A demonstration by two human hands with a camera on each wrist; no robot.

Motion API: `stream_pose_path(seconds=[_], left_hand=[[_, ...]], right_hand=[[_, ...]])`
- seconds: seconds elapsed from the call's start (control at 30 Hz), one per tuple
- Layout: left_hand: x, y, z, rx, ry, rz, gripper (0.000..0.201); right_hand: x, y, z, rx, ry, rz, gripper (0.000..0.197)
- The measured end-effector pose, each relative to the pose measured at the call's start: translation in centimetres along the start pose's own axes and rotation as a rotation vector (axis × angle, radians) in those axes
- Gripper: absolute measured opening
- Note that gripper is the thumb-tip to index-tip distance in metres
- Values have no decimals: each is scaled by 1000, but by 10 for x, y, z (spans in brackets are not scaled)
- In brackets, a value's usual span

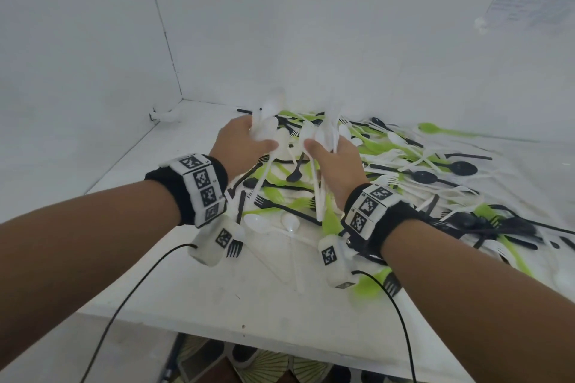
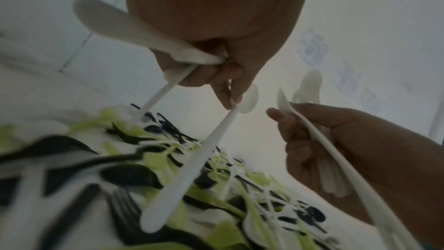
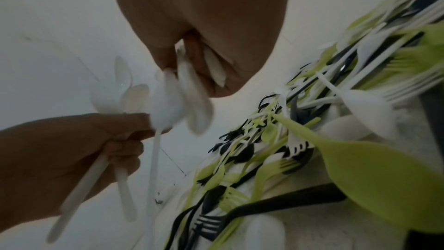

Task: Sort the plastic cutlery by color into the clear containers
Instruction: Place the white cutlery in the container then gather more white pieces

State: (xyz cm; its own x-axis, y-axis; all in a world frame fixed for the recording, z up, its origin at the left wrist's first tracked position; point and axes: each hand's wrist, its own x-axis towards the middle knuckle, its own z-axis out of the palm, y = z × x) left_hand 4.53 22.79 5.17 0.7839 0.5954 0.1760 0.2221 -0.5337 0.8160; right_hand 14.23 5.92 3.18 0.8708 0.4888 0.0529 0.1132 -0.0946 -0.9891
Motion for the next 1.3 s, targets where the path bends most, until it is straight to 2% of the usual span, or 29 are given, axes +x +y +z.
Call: stream_pose_path(seconds=[0.07, 0.13, 0.2, 0.27, 0.33, 0.37, 0.43, 0.5, 0.6, 0.73, 0.83, 0.9, 0.97, 1.03, 1.07, 1.17, 1.3], left_hand=[[-3, 15, 13, -152, -25, -28, 15], [-9, 33, 27, -277, -105, -38, 14], [-15, 48, 37, -331, -197, -54, 19], [-20, 57, 44, -352, -284, -57, 35], [-24, 63, 50, -342, -361, -39, 36], [-25, 66, 54, -338, -395, -39, 35], [-28, 73, 63, -401, -443, -72, 22], [-27, 76, 73, -533, -457, -133, 15], [-24, 78, 88, -507, -468, -105, 13], [-29, 91, 112, -487, -473, -42, 23], [-34, 102, 124, -561, -501, 4, 25], [-33, 105, 130, -596, -504, -22, 24], [-32, 107, 134, -582, -460, -93, 24], [-32, 107, 137, -537, -434, -141, 25], [-32, 108, 138, -524, -442, -159, 26], [-31, 108, 144, -495, -520, -190, 28], [-34, 117, 160, -423, -667, -97, 24]], right_hand=[[-3, -4, -3, 19, -55, -19, 7], [-7, -6, -7, -18, -60, -31, 7], [-8, -5, -16, -26, -18, -9, 16], [-9, -4, -27, -5, 27, -6, 31], [-11, -4, -39, -24, 67, -12, 50], [-11, -3, -46, -30, 91, -14, 50], [-12, -2, -61, 27, 162, -7, 28], [-12, 3, -77, 97, 249, 41, 18], [-13, 9, -94, 159, 293, 98, 18], [-15, 9, -97, 191, 198, 101, 23], [-15, 9, -102, 255, 151, 93, 20], [-15, 10, -111, 200, 206, 68, 19], [-11, 17, -123, 116, 327, 86, 19], [-9, 19, -138, 164, 440, 147, 19], [-9, 20, -146, 212, 447, 165, 22], [-8, 22, -158, 242, 328, 143, 23], [-11, 21, -158, 153, 153, 127, 24]])
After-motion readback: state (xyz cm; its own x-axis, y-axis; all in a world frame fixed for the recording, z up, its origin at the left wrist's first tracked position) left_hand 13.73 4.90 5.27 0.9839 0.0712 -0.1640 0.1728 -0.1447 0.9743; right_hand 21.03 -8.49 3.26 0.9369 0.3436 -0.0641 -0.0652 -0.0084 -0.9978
